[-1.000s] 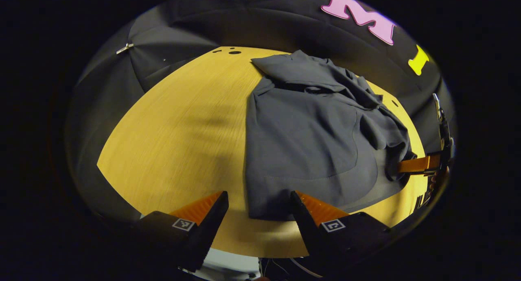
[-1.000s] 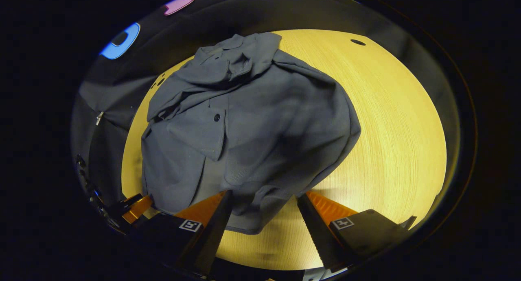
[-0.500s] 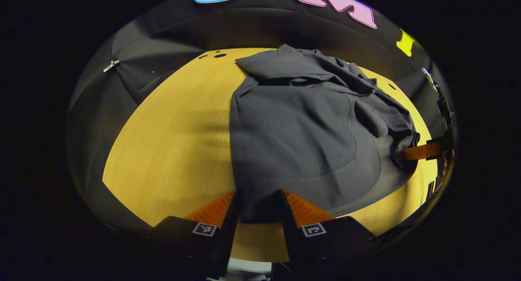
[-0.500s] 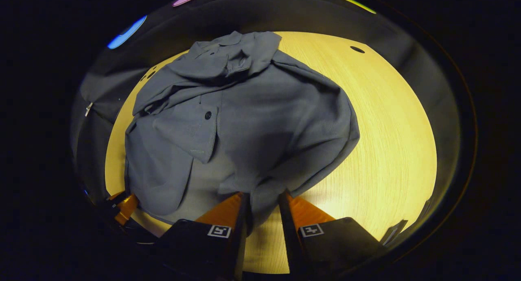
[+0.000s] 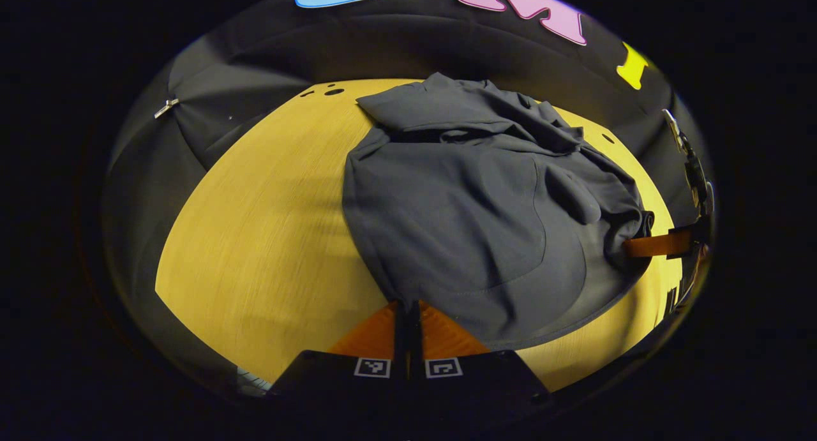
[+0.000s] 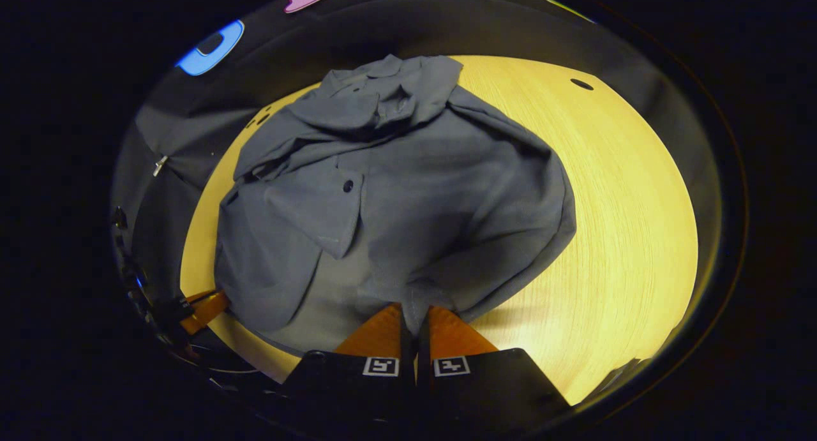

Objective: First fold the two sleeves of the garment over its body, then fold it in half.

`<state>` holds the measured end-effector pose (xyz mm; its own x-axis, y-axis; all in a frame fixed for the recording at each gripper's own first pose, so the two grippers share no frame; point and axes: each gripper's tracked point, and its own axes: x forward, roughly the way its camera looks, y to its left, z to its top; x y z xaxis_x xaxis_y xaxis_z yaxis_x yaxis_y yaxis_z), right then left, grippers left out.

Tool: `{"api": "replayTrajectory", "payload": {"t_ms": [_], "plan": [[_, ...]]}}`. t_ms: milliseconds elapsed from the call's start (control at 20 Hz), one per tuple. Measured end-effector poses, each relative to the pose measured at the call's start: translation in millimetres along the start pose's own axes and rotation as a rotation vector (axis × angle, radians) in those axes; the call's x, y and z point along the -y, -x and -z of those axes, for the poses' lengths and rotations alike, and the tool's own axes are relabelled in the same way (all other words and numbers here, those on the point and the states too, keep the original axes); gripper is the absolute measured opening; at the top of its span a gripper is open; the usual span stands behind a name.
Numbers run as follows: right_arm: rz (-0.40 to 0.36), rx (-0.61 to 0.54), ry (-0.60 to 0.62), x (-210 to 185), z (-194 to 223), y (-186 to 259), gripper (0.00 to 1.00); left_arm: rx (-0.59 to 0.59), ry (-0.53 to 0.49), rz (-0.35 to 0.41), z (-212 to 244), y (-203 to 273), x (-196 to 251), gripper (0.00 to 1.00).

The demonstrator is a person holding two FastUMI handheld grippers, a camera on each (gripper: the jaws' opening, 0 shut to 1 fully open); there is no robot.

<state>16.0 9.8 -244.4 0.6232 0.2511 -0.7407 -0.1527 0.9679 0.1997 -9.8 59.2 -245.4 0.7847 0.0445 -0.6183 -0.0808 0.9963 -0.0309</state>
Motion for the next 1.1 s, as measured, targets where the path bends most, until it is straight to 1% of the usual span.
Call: {"api": "replayTrajectory", "payload": {"t_ms": [100, 250, 400, 450, 550, 700, 950, 1100], "plan": [[-0.031, 0.07, 0.004, -6.9, -15.7, 6.6, 0.06, 0.05, 0.029, 0.022, -18.1, 12.8, 3.3, 0.06], [-0.044, 0.139, 0.027, -9.8, -31.7, 17.6, 0.05, 0.113, 0.049, 0.057, -44.9, 27.5, 9.7, 0.06], [-0.056, 0.204, -0.013, -13.1, -54.2, 27.5, 0.06, 0.151, 0.069, 0.08, -70.8, 35.8, 11.6, 0.06], [-0.062, 0.227, -0.024, -6.3, -61.8, 27.2, 0.06, 0.163, 0.075, 0.083, -78.8, 37.1, 11.1, 0.06], [-0.066, 0.272, -0.033, -5.8, -82.9, 33.8, 0.05, 0.187, 0.087, 0.091, -93.4, 40.1, 10.9, 0.06], [-0.069, 0.318, -0.027, -5.8, -110.2, 38.6, 0.05, 0.218, 0.086, 0.095, -113.1, 42.1, 11.5, 0.06], [-0.066, 0.371, 0.034, -10.0, -148.2, 40.3, 0.05, 0.277, 0.084, 0.105, -151.7, 40.4, 14.4, 0.06], [-0.071, 0.401, 0.032, -12.8, -171.9, 36.4, 0.05, 0.307, 0.096, 0.106, -177.3, 36.1, 14.4, 0.06]]}}
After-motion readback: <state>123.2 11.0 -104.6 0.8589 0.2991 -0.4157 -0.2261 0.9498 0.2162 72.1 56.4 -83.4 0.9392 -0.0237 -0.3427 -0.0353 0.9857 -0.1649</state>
